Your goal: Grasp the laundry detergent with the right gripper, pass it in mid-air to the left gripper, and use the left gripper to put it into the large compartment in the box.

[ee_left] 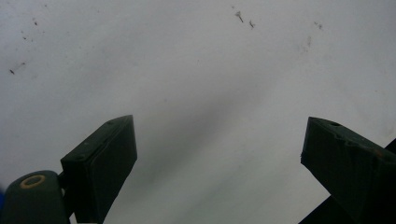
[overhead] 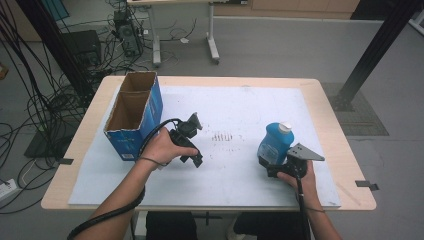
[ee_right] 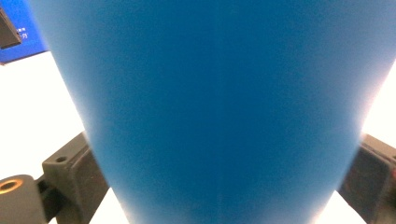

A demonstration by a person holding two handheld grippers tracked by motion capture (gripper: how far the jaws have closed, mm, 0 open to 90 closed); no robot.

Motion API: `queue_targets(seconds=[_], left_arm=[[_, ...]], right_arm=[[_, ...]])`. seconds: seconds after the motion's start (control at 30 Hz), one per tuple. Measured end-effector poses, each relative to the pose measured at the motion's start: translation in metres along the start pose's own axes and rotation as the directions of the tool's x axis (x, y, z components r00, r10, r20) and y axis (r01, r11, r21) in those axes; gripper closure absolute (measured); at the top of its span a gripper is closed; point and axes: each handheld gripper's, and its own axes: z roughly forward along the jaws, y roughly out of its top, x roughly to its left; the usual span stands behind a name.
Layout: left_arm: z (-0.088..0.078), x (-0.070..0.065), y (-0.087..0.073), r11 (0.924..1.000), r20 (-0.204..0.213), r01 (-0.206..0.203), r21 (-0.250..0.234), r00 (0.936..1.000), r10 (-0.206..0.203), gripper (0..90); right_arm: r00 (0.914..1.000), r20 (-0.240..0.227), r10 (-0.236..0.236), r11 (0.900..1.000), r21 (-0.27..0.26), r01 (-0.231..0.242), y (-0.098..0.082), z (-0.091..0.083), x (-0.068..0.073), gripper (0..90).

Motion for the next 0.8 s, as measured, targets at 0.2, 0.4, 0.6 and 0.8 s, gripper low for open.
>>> queue_targets(seconds=[0.2, 0.4, 0.6, 0.8], left_arm=[[-0.0013, 0.0006, -0.0007, 1.0000, -0.001, 0.001, -0.002, 1.0000, -0.001, 10.8], [-0.0017, 0.0008, -0.0008, 1.0000, -0.002, 0.003, -0.007, 1.0000, -0.003, 10.8], [-0.0020, 0.0001, -0.0015, 1.0000, -0.003, -0.001, -0.003, 1.0000, 0.001, 10.9], [-0.0033, 0.0001, -0.0014, 1.0000, -0.004, -0.001, -0.005, 1.0000, 0.001, 10.9]], right_arm=[[1.0000, 0.006, 0.000, 1.000, -0.001, 0.000, 0.0003, 0.0015, 0.0003, 8.6], [1.0000, 0.006, 0.000, 1.000, -0.001, 0.000, 0.0003, 0.0015, 0.0000, 11.3], [1.0000, 0.000, 0.000, 1.000, -0.001, 0.000, 0.0003, 0.0015, 0.0001, 15.9], [1.0000, -0.006, 0.002, 1.000, -0.003, -0.002, 0.0002, 0.0014, 0.0000, 20.2]])
